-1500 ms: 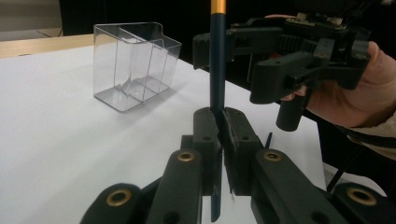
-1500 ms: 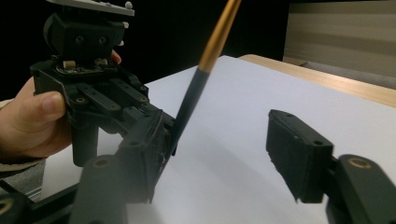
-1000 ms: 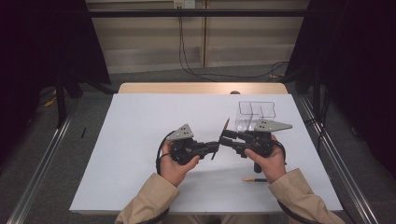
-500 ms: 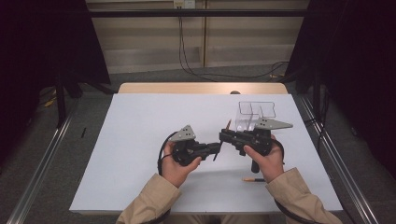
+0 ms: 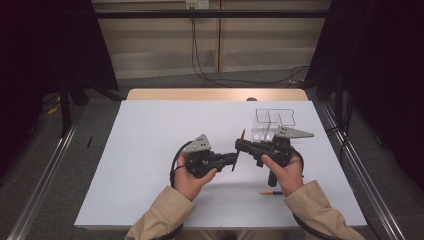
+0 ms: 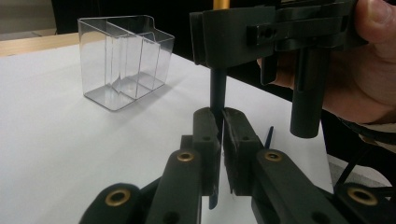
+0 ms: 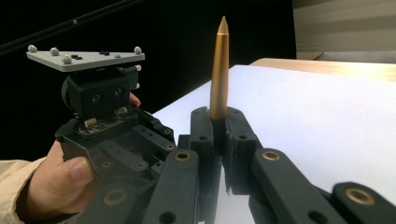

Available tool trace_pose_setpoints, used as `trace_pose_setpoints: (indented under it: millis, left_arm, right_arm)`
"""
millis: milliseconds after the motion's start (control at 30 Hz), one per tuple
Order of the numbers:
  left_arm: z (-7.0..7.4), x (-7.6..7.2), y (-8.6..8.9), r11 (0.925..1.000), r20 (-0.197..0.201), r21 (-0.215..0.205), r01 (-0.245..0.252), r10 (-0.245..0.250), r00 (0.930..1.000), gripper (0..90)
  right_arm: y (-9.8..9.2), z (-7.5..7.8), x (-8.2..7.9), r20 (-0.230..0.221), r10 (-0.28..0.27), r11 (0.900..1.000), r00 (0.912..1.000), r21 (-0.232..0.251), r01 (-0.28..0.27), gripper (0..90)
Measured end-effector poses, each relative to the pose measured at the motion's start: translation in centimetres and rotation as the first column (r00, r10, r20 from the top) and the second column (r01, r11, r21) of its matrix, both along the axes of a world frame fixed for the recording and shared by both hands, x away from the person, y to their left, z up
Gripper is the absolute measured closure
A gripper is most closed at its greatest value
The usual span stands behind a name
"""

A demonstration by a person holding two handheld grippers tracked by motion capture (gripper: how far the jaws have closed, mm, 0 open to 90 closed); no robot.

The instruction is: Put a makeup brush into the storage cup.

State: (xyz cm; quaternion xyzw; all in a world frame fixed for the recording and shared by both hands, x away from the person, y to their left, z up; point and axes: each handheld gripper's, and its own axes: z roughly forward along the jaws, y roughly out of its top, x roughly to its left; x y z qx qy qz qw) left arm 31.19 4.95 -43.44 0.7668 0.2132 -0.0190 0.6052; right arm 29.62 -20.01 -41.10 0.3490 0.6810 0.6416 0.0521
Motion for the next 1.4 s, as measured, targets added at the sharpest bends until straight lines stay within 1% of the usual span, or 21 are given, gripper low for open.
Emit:
trace_pose_setpoints:
  millis: [100,267,400,500,600,633,667,767,800,900,1033,1167,1200,1267,1333,1400]
  left_arm:
    - [0.1,0.1,0.2,0.9999,-0.002,-0.010,-0.008,0.008,1.0000,83.4]
    - [0.4,0.1,0.5,0.9994,0.010,-0.029,-0.019,0.019,0.9998,73.8]
    - [0.6,0.2,0.7,0.9991,0.012,-0.038,-0.017,0.017,0.9998,67.5]
    - [0.7,0.2,0.8,0.9987,0.039,-0.050,-0.008,0.010,0.9992,57.6]
    - [1.0,0.2,0.9,0.9988,0.071,-0.050,0.000,0.004,0.9975,50.1]
    - [1.0,0.2,1.0,0.9987,0.065,-0.051,0.007,-0.004,0.9979,49.4]
    - [1.1,0.2,1.1,0.9987,0.065,-0.051,0.000,0.003,0.9979,48.6]
    - [1.2,0.3,1.4,0.9987,0.073,-0.048,-0.015,0.019,0.9972,35.1]
    - [1.2,0.3,1.5,0.9987,0.066,-0.046,-0.019,0.022,0.9976,31.5]
    - [1.3,0.4,1.8,0.9989,0.056,-0.039,-0.026,0.029,0.9980,24.2]
    - [1.4,0.3,2.4,0.9987,0.080,-0.036,-0.036,0.039,0.9960,14.7]
    - [1.6,0.3,3.2,0.9979,0.092,-0.033,-0.056,0.058,0.9941,8.0]
    - [1.7,0.3,3.4,0.9977,0.090,-0.040,-0.054,0.058,0.9943,6.7]
    - [1.8,0.3,3.9,0.9982,0.100,-0.031,-0.050,0.053,0.9936,4.5]
    - [1.9,0.2,4.3,0.9981,0.104,-0.037,-0.050,0.054,0.9932,3.3]
    - [1.9,0.2,4.8,0.9983,0.112,-0.033,-0.048,0.052,0.9924,1.8]
  right_arm:
    - [-0.1,0.1,0.0,0.012,-0.003,1.000,0.9999,-0.001,0.003,83.8]
    - [-0.3,0.2,0.0,0.016,-0.007,1.000,0.9998,-0.002,0.007,83.8]
    - [-0.5,0.2,0.0,0.022,-0.003,1.000,0.9998,-0.005,0.003,83.8]
    - [-0.5,0.3,0.0,0.024,-0.003,1.000,0.9997,-0.004,0.003,83.8]
    - [-0.5,0.4,0.0,0.030,-0.003,1.000,0.9995,-0.006,0.004,83.8]
    - [-0.6,0.3,0.0,0.033,-0.002,1.000,0.9995,-0.006,0.003,83.8]
    - [-0.6,0.3,0.1,0.033,-0.001,1.000,0.9995,-0.007,0.002,83.8]
    - [-0.6,0.3,0.1,0.033,0.000,1.000,0.9994,-0.011,0.000,83.8]
    - [-0.6,0.3,0.1,0.035,0.001,1.000,0.9994,-0.012,-0.001,83.8]
    - [-0.6,0.3,0.0,0.037,0.004,1.000,0.9993,-0.016,-0.004,83.8]
    - [-0.7,0.4,0.0,0.039,0.008,1.000,0.9992,-0.022,-0.007,83.8]
    - [-0.6,0.5,0.0,0.044,0.012,1.000,0.9990,-0.026,-0.011,83.8]
    - [-0.6,0.5,0.0,0.047,0.010,1.000,0.9989,-0.029,-0.009,83.8]
    - [-0.6,0.4,0.0,0.047,0.011,0.999,0.9989,-0.030,-0.009,83.8]
    - [-0.7,0.5,-0.1,0.049,0.011,0.999,0.9987,-0.032,-0.010,83.8]
    - [-0.7,0.5,-0.1,0.051,0.013,0.999,0.9986,-0.035,-0.011,83.8]
